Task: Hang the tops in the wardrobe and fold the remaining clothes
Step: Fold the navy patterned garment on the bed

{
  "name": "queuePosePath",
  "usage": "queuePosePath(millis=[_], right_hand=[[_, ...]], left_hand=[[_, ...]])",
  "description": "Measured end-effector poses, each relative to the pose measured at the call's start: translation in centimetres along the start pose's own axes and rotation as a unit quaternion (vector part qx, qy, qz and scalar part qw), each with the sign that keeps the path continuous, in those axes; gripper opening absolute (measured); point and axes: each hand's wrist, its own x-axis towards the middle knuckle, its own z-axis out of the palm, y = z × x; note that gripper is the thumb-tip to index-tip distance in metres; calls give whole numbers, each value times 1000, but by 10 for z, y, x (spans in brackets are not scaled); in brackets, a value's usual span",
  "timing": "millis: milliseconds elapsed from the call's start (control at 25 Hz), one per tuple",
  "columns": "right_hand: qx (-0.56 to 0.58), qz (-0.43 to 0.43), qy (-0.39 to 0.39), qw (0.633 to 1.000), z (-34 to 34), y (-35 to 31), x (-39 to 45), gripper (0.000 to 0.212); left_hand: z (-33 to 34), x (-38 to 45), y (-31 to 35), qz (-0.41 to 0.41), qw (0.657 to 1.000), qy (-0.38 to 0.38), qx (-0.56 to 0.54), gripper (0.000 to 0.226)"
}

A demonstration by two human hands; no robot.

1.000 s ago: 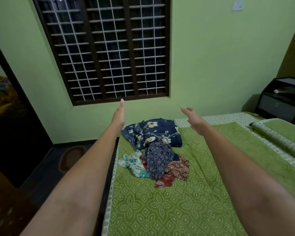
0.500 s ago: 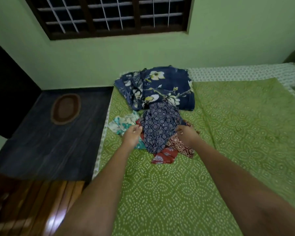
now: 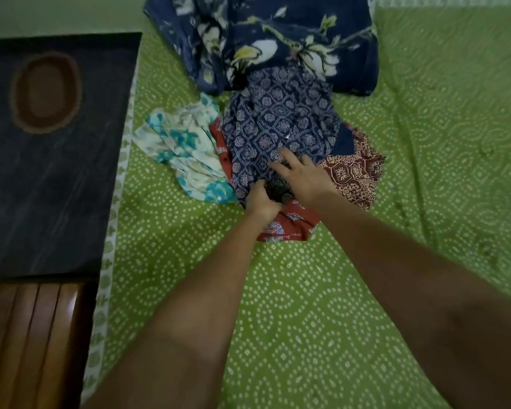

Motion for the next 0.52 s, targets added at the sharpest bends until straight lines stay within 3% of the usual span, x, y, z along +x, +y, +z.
queuePosePath(millis=[120,200,320,440,520], right_hand=[[-121,-40,10,992,8,2,17,70],[-146,-92,-1,985,19,0,5,51],[-143,-191,-45,970,30,-11,-41,35],[17,-173,-60,983,-18,-23,-77,23],[192,-62,-43,978,-76,-26,-89,26]], left_hand=[[0,7,-6,37,995,17,93,41],[-7,-5,-17,84,976,-37,200,22],[-24,-44,-33,107,947,-128,275,23],[-48,-81,-22,149,938,-84,301,38],[-70,-106,7,168,946,-24,277,66]])
